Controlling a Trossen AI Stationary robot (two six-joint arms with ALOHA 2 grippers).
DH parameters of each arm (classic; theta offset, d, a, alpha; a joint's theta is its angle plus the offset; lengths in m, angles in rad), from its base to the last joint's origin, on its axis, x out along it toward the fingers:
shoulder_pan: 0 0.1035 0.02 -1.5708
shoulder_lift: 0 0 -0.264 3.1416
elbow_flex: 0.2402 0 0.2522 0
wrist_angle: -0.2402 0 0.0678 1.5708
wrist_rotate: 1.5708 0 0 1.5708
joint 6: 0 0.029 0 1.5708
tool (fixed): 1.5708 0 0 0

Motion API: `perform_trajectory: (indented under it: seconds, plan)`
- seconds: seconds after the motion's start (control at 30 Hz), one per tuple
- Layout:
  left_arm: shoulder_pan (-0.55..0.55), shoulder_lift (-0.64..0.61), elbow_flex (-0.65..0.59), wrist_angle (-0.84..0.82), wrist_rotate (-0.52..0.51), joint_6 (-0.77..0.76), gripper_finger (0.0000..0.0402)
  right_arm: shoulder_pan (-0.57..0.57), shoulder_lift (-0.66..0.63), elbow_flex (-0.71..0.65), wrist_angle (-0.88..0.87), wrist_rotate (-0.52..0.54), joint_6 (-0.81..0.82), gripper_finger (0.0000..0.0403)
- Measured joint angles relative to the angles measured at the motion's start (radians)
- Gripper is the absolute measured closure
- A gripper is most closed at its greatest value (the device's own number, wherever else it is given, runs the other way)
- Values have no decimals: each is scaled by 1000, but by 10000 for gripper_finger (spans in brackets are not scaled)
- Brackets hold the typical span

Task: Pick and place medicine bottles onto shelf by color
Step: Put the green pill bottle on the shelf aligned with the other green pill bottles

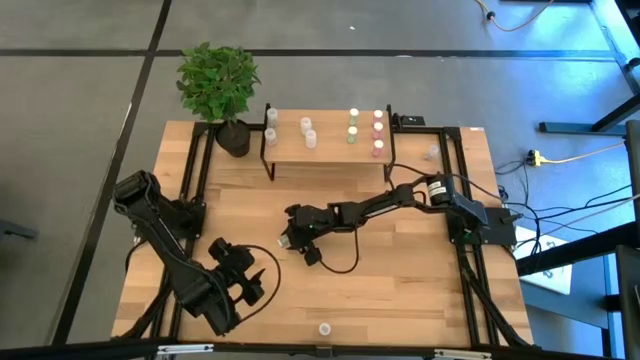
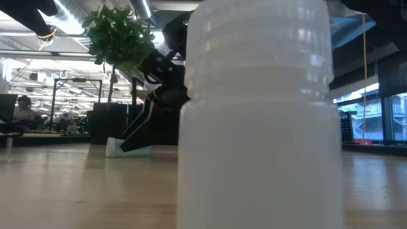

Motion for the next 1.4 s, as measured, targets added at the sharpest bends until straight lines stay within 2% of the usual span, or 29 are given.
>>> perform_trajectory:
  seconds: [0.17, 0.83, 1.0, 1.3, 1.4]
  plan:
    - [0, 0, 0, 0, 0, 0, 89, -1, 0, 0, -2, 40, 0, 186]
    - [0, 0, 0, 0, 0, -1, 92, -4, 6, 0, -44, 40, 18, 189]
    - [0, 0, 0, 0, 0, -1, 88, -4, 6, 0, -48, 39, 51, 219]
    - [0, 0, 0, 0, 8, 0, 88, -3, 6, 0, -49, 39, 56, 309]
    - [0, 0, 0, 0, 8, 0, 91, -3, 6, 0, -47, 33, 56, 316]
